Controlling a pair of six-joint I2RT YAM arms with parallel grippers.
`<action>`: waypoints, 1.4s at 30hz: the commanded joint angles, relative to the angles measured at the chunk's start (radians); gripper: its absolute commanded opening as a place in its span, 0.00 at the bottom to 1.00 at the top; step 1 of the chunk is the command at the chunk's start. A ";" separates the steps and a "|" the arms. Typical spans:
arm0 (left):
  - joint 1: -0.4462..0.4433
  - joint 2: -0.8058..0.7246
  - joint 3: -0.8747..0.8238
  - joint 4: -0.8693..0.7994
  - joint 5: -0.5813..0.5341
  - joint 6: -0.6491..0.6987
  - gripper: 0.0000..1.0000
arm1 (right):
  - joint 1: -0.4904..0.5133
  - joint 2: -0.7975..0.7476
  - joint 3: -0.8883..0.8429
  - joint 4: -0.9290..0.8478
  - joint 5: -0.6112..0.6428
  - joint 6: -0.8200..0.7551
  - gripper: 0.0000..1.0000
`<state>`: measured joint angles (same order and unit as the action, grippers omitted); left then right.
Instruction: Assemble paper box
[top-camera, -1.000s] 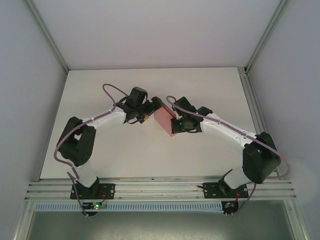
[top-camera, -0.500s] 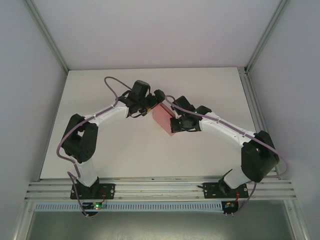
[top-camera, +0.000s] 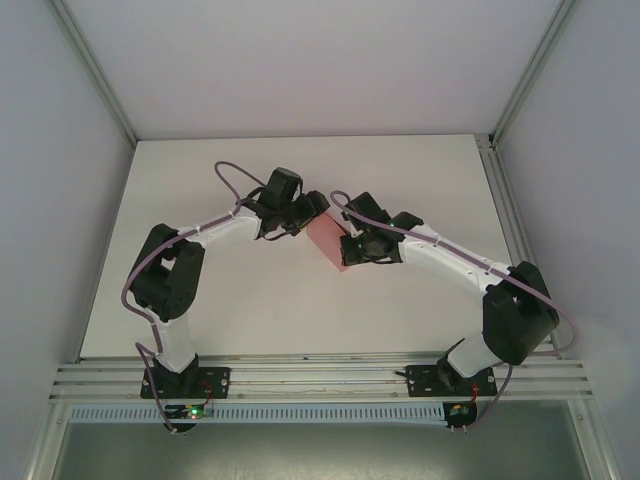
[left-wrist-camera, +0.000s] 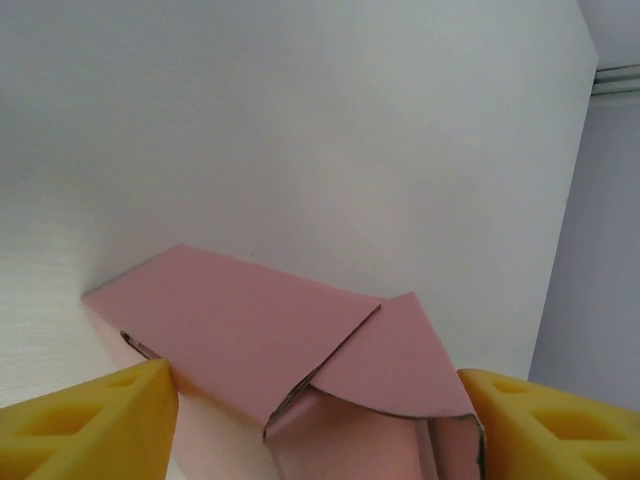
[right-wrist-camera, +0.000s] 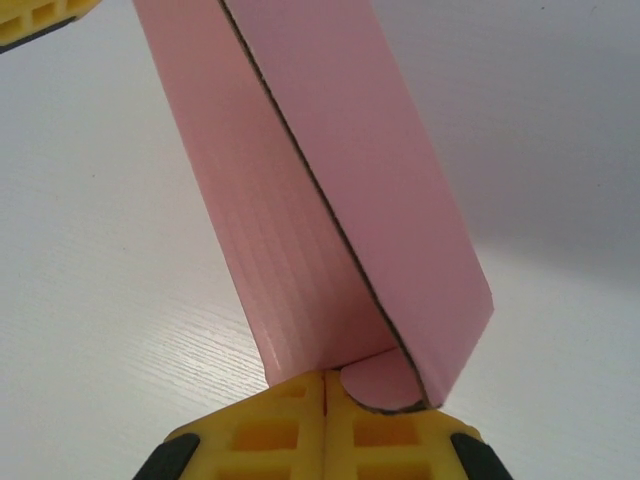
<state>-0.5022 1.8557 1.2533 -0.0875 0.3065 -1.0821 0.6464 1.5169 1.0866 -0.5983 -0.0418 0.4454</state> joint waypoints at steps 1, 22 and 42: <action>-0.019 0.032 -0.065 -0.066 0.003 0.003 0.70 | 0.016 0.045 -0.077 -0.082 -0.004 0.017 0.00; -0.021 0.093 -0.109 -0.041 0.015 0.027 0.54 | 0.006 -0.207 -0.073 0.008 -0.110 -0.047 0.59; -0.022 0.102 -0.114 -0.034 0.044 0.037 0.54 | -0.198 -0.129 -0.198 0.239 -0.193 0.079 0.48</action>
<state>-0.5026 1.8786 1.2034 0.0616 0.3626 -1.0737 0.4534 1.3762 0.9249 -0.3672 -0.1978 0.5175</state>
